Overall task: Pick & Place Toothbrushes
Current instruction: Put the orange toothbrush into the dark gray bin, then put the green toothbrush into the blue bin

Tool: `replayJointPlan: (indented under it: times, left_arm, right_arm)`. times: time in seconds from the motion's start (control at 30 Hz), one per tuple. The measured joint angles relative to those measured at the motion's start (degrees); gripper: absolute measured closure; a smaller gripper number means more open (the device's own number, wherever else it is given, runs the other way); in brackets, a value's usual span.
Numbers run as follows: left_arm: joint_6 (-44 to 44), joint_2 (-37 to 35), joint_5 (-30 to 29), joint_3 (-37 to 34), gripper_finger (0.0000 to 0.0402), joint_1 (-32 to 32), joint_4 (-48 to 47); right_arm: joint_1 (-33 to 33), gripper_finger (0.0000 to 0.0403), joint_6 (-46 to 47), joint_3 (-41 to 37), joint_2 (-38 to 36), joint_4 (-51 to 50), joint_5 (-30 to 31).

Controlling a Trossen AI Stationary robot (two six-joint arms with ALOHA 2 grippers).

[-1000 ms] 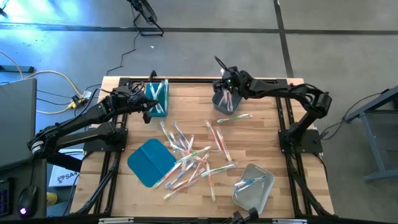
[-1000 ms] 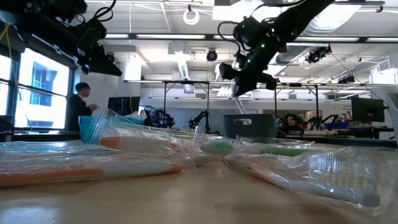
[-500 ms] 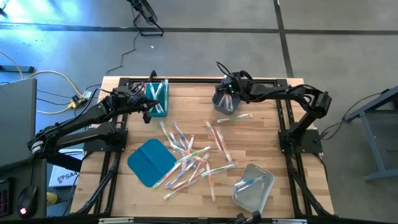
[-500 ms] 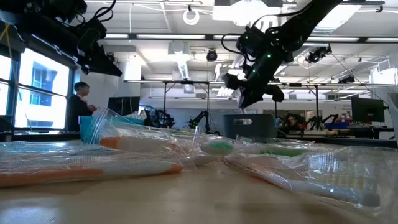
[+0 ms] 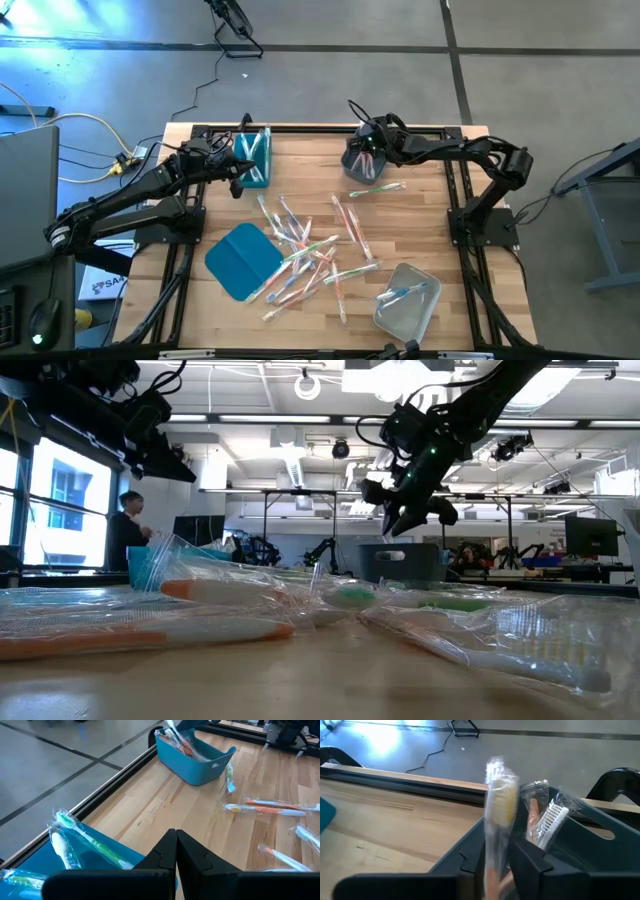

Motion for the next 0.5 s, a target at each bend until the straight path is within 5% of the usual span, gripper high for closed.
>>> replayJointPlan:
  times: [0.33,0.5]
  left_arm:
    - [0.0,0.0,0.0,0.0,0.04,0.0,0.0]
    - [0.0,0.0,0.0,0.0,0.04,0.0,0.0]
  right_arm:
    - [0.0,0.0271,0.3,0.0,0.0,0.8,-0.5]
    - [0.0,0.0271,0.4,0.0,0.0,4.7,-8.2]
